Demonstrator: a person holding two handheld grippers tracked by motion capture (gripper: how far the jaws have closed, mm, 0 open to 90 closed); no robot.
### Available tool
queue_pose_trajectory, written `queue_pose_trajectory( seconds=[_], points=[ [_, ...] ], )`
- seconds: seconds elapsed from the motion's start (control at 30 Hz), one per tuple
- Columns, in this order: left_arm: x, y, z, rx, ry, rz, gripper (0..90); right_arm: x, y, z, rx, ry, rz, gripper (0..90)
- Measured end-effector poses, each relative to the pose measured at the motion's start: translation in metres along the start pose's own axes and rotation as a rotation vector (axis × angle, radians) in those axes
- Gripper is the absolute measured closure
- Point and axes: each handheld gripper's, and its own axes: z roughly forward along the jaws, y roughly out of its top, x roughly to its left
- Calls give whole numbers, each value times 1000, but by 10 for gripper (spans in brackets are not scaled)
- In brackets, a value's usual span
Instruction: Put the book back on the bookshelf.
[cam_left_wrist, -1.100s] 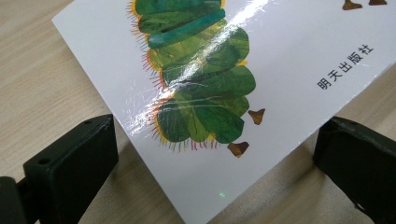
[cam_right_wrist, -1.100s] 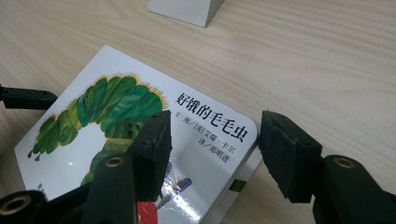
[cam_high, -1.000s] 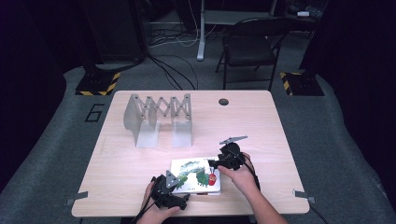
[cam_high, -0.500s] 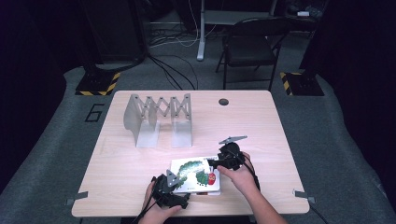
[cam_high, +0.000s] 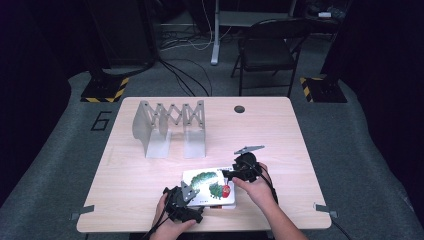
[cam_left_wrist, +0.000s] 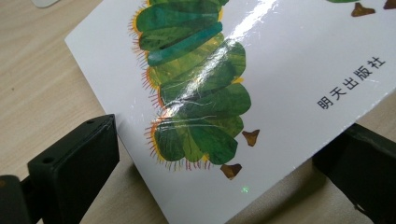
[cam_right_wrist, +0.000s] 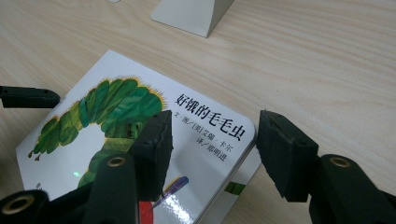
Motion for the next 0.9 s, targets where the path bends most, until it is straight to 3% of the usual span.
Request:
queue_pose_trajectory(
  seconds=[0.07,0.13,0.73,0.9],
  points=[
    [1,0,1,-1,2,-1,3,2,0,0,14,-3,30,456],
    [1,0,1,1,-2,-1,3,1,-1,0,8,0,10,456],
    [2,3,-1,2,-11,62,22,1,0,1,10,0,13,456],
    [-1,1,-2,-23,14,79,39,1,0,1,9,-4,13,456]
  ],
)
